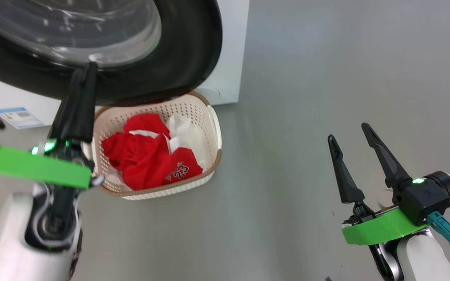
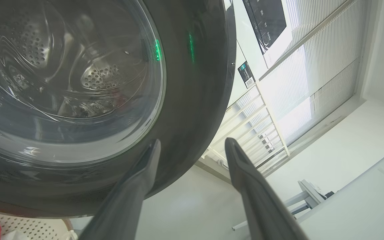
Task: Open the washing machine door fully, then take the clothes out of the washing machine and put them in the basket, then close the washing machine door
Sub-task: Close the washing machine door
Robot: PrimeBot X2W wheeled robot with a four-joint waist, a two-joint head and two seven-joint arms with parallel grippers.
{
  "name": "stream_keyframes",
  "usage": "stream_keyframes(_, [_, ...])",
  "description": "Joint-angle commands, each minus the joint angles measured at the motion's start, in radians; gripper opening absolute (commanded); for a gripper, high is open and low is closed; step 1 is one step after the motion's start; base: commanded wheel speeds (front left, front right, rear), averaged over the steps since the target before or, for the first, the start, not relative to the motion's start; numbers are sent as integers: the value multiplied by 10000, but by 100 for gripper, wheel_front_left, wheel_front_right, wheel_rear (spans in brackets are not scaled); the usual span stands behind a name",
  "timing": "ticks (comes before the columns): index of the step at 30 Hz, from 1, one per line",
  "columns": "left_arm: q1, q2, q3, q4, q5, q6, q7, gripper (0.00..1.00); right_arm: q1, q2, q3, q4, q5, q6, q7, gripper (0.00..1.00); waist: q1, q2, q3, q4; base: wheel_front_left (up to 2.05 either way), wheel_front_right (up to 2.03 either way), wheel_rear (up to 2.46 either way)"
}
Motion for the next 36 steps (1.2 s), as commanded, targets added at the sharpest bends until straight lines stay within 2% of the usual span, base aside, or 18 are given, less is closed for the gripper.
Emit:
stream_keyframes(1, [167, 489, 230, -381, 374, -70, -244, 100, 31, -35, 160, -173, 132, 48, -63, 100, -1, 0, -443, 282, 0, 0, 0])
stream_keyframes(4, [820, 853, 23, -637, 1503, -28, -909, 100, -50, -35, 80, -77, 54, 48, -63, 100, -1, 0, -725, 307, 0, 0, 0])
stream_keyframes(10, [1890, 1320, -262, -1247, 4129, 545, -1658, 100, 67, -35, -63, 27, -32, 48, -63, 100, -1, 0, -1244, 424, 0, 0, 0])
stream_keyframes(18, [3407, 1048, 130, -2102, 6471, 1302, -1773, 100, 488, -35, -109, 230, 81, 48, -63, 100, -1, 0, -2004, 479, 0, 0, 0])
stream_keyframes(26, [4942, 556, 666, -2620, 7482, 1665, -1777, 100, 1046, -35, -219, 253, 277, 48, -63, 100, -1, 0, -2584, 465, 0, 0, 0])
stream_keyframes(36, [6292, 159, 1209, -2727, 8627, 1724, -1778, 100, 1713, -35, -232, 230, 528, 48, -63, 100, -1, 0, -2925, 502, 0, 0, 0])
